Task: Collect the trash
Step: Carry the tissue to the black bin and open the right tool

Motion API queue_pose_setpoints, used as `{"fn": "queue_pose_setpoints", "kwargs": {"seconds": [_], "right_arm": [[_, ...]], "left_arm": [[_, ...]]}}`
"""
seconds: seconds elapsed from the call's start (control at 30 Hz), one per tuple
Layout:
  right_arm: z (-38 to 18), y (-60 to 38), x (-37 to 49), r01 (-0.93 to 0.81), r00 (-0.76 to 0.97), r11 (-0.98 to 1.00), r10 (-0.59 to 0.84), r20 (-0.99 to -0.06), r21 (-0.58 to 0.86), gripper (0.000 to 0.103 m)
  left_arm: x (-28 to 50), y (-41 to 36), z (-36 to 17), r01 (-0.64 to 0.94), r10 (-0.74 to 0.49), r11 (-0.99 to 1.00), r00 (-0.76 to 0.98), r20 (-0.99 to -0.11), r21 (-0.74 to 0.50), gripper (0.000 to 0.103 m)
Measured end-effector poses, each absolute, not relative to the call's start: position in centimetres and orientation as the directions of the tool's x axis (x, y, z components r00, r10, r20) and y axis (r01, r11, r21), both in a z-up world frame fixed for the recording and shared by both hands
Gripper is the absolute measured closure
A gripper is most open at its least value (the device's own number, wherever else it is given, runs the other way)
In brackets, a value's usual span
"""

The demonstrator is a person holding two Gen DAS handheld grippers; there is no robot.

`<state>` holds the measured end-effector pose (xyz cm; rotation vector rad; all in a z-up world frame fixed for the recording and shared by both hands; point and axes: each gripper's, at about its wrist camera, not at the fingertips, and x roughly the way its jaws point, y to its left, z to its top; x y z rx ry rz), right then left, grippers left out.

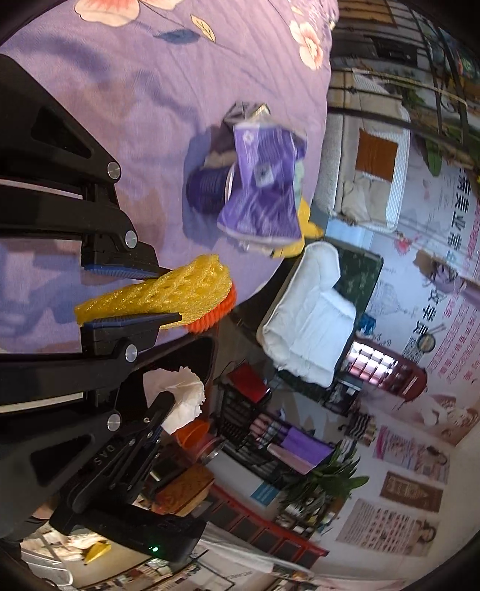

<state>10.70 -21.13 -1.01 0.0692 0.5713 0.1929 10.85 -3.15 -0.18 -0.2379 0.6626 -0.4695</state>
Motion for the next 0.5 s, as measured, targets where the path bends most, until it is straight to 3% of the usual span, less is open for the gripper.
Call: {"fn": "queue_pose_setpoints", "kwargs": {"seconds": [0.3, 0.5], "right_arm": [[-4.1, -29.5, 13.7, 0.077, 0.764, 0.984, 0.047, -0.643, 0.162, 0.097], [-7.8, -34.4, 16.0, 0.200, 0.689, 0.945, 0.053, -0.722, 0.260, 0.097]], "left_arm": [[11.5, -8.3, -0.8, 0.464, -0.561, 0.826, 0.617, -0.553, -0.320, 0.086], [12.2, -11.0, -1.1, 0.518, -0.600, 0.792, 0.569, -0.562, -0.321, 0.086]]}}
